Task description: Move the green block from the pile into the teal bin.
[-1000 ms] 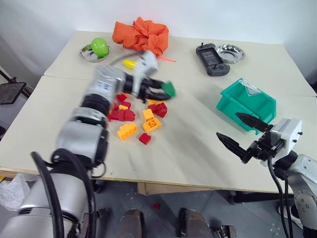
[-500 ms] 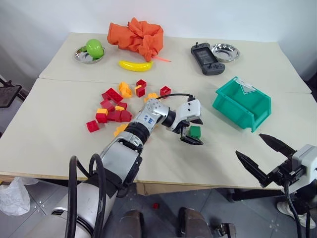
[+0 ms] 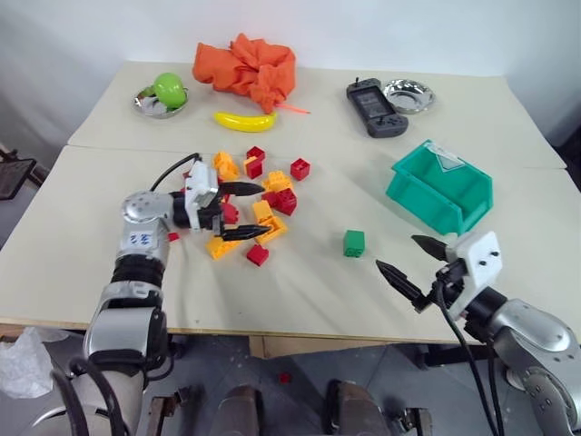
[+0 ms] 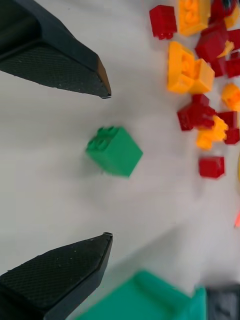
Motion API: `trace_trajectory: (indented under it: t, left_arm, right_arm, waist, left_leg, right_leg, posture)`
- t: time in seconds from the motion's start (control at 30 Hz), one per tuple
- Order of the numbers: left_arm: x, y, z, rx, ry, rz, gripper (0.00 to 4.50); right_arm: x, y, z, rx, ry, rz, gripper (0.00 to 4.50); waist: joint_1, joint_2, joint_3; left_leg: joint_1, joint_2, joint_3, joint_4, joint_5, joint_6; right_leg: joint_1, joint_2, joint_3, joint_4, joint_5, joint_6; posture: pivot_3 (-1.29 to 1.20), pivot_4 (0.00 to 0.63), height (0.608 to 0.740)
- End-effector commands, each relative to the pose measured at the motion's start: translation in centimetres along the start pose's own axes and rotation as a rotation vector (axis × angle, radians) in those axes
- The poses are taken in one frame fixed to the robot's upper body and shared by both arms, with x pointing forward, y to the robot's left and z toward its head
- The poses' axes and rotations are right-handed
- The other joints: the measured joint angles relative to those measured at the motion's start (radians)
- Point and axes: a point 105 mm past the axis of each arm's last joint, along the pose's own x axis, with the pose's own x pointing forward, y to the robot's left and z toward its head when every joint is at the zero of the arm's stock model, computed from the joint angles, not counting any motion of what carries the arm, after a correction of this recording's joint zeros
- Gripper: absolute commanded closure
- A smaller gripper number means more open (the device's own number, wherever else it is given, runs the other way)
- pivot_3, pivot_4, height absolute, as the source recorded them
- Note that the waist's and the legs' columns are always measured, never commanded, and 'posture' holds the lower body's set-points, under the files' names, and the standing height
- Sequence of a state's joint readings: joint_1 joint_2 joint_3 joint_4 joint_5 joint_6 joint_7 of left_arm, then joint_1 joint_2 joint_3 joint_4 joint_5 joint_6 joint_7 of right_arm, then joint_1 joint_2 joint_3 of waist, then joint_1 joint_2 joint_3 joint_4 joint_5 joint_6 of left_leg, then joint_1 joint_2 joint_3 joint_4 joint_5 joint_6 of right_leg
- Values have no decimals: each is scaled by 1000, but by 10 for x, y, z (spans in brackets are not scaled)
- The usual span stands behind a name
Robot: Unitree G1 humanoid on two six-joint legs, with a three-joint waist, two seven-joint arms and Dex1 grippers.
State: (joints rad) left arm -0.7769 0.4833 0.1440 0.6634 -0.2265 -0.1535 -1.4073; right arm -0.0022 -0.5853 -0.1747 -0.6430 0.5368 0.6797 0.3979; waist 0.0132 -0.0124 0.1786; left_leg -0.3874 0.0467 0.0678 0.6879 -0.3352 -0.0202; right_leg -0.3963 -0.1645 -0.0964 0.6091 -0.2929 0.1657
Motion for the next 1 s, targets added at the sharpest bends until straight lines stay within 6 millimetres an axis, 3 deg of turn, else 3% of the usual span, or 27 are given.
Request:
trace_trajectory:
  t: [0.03, 0.2, 0.3, 0.5, 0.77, 1.0]
  left_arm:
    - [-29, -21, 3, 24, 38, 29, 33]
    - [-34, -64, -1, -67, 66, -9, 33]
    - [-33, -78, -3, -109, 67, -5, 33]
    - [-21, -80, 0, -112, 47, 3, 33]
    - [-11, -75, 5, -96, 21, 7, 33]
    - [-2, -81, 12, -100, -17, -15, 0]
  right_arm:
    - [22, -7, -11, 18, 82, -110, 0]
    - [31, -12, -21, 48, 155, -123, 0]
    - [44, 0, -19, 88, 150, -74, 0]
    - [66, 15, -22, 111, 173, -44, 0]
    - [84, 4, -24, 130, 166, -192, 0]
    - [76, 1, -22, 99, 149, -167, 2279]
  waist:
    - [-14, 0, 0]
    - [-1, 1, 0]
    - [5, 1, 0]
    - [0, 2, -1]
    - [-12, 2, -1]
    - [-18, 2, -1]
  left_leg:
    - [0, 0, 0, 0, 0, 0]
    - [0, 0, 0, -1, 0, 0]
    - [-1, 0, 0, 2, 0, 0]
    - [0, 1, 0, 2, 0, 0]
    - [0, 1, 0, 1, 0, 0]
    - [0, 1, 0, 0, 0, 0]
  right_leg:
    - [0, 0, 0, 0, 0, 0]
    - [-1, 0, 0, 1, 0, -1]
    - [0, 0, 0, 2, 0, -1]
    - [0, 0, 1, 3, 0, -1]
    - [-1, 0, 0, 3, 0, -1]
    - [-1, 0, 0, 2, 0, -1]
  posture:
    - [0, 150, 740]
    - [0, 150, 740]
    - [0, 150, 740]
    - [0, 150, 740]
    - [0, 150, 740]
    - [0, 150, 740]
